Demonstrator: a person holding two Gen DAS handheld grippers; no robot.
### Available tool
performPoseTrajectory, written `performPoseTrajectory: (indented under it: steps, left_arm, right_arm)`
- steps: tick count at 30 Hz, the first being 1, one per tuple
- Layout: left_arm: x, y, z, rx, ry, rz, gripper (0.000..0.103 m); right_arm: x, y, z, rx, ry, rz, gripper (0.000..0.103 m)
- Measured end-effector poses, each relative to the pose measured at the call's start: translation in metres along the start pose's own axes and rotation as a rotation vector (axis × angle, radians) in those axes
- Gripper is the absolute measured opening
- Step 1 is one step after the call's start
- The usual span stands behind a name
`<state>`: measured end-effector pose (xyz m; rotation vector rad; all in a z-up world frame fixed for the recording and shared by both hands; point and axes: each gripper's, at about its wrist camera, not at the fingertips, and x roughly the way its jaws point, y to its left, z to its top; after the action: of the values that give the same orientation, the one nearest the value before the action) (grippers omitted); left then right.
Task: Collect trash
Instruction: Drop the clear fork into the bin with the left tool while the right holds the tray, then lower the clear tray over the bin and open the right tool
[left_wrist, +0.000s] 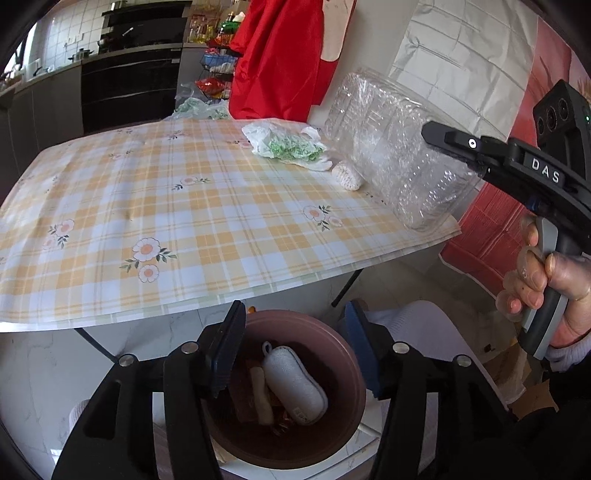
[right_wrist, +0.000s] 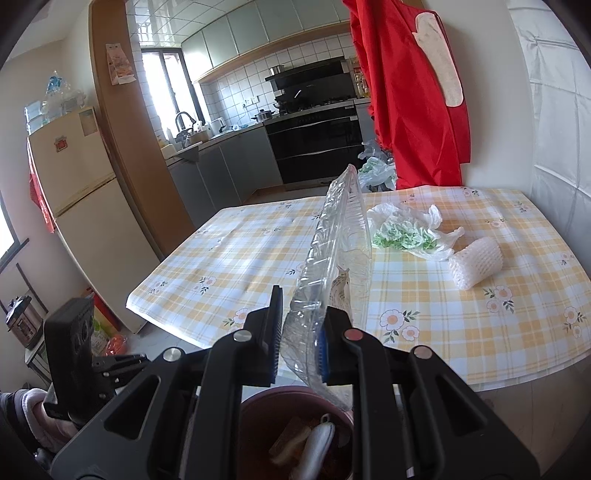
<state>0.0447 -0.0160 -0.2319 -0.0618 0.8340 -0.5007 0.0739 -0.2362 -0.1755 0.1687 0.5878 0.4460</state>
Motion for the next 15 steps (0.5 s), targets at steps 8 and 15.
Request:
performPoseTrajectory:
  steps: [8,15]
  left_arm:
    - [-0.043,0.034,0.015,-0.109,-0.106,0.092,0.087]
    - [-0.082,0.055,0.021,-0.148,-0.207,0.181,0.089]
  right_arm:
    - [0.009,0.025,-0.021,-0.033,0.072,0.049,0.019]
    - [0.017,0.054,-0.042,-0.066,0.16,0.111,0.019]
